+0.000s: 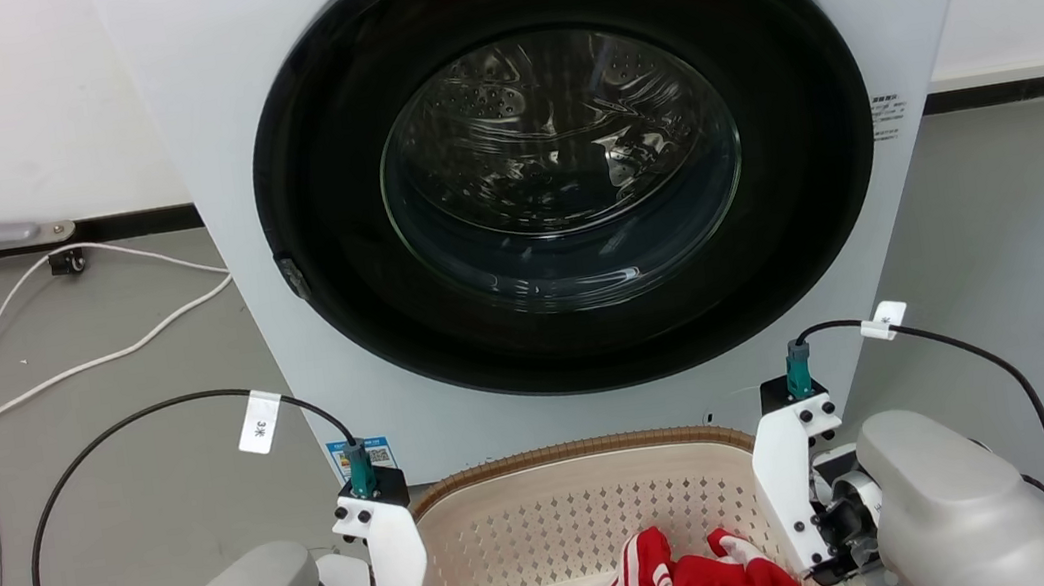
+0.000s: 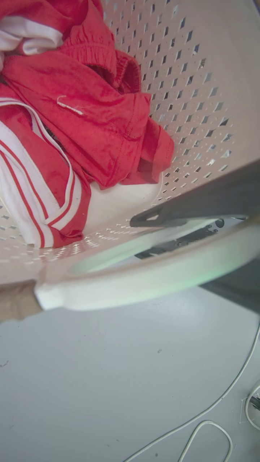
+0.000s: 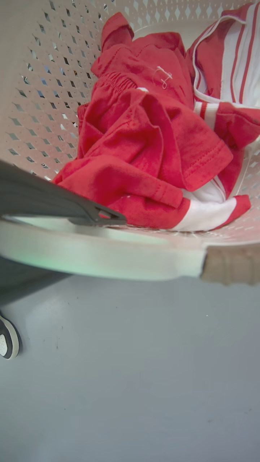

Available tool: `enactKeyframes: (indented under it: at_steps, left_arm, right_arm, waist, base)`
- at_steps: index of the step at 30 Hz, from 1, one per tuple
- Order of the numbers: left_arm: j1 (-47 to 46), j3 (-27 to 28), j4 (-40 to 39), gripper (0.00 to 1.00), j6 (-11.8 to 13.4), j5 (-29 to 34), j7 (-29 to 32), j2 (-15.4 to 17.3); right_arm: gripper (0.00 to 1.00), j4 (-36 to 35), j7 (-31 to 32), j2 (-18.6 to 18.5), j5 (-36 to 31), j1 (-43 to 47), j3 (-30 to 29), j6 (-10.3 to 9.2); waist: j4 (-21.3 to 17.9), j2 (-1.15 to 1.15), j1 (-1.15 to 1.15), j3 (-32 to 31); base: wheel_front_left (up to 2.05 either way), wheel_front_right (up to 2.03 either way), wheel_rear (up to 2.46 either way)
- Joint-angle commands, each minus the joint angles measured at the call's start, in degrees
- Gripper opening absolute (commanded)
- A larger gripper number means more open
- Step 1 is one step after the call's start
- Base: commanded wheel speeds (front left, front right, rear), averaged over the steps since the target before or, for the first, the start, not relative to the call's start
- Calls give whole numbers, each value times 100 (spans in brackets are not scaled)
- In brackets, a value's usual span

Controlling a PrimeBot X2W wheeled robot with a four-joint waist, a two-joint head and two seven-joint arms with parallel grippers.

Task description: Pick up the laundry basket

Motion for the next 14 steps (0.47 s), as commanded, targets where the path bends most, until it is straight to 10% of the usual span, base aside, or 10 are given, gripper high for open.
enactKeyframes:
  at_steps: [1, 14]
  left_arm:
    - [-5, -43, -31, 0, -80, 55, 45, -36]
    - [-38, -43, -10, 0, -81, 77, 31, -41]
  right_arm:
    - [0, -17, -17, 1, -25, -85, 66, 76]
    - [0, -27, -46, 1, 48, -94, 112, 76]
  waist:
    - [-1, 0, 0, -3]
    - [-4, 0, 0, 20]
  base:
    - [0, 0, 0]
    - [0, 0, 0]
